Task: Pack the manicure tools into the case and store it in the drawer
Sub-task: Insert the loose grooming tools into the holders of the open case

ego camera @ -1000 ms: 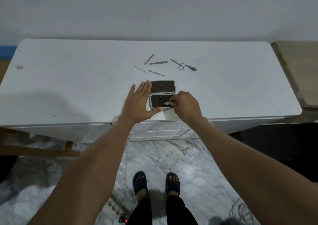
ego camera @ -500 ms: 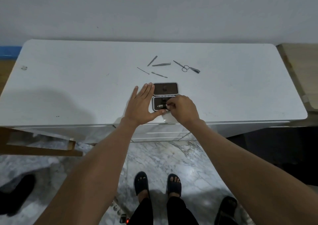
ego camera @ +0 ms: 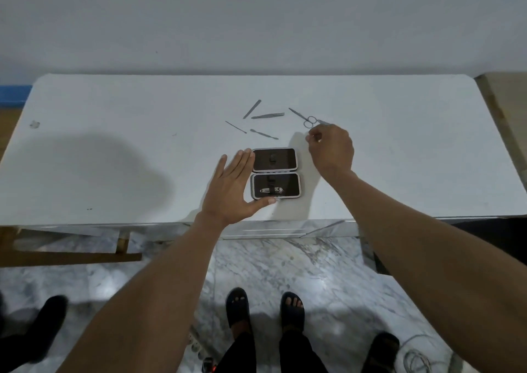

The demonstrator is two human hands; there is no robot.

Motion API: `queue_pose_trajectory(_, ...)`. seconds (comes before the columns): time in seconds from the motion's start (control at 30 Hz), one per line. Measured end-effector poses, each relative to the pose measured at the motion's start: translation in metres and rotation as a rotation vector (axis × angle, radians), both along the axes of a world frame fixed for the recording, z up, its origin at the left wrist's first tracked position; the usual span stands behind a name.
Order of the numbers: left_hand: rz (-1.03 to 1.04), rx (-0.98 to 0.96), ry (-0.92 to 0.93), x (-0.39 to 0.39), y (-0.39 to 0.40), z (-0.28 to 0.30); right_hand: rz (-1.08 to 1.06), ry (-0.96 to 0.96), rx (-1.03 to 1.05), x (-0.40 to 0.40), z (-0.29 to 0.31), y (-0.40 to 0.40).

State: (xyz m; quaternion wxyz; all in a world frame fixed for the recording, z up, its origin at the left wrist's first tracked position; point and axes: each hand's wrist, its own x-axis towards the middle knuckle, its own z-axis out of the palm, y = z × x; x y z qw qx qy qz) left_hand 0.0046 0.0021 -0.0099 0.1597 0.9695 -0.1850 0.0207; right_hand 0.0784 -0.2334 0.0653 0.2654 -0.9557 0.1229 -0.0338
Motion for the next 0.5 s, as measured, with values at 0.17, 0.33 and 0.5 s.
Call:
queue_pose_trajectory(0.17, 0.003, -0.016, -0.015, 0.001, 0.0, -0.001, -0.034, 0.0, -0.042, 0.032, -0.014, -0.003)
queue_pose_trajectory(0.33, 0.007, -0.011, -0.007, 0.003, 0.0, -0.001, -0.071, 0.013, -0.094, 0.053, -0.022, 0.005)
queue_pose_trajectory(0.5, 0.015, 0.004, -0.007, 0.003, -0.001, 0.001, -0.127, 0.052, -0.167, 0.062, -0.027, 0.01)
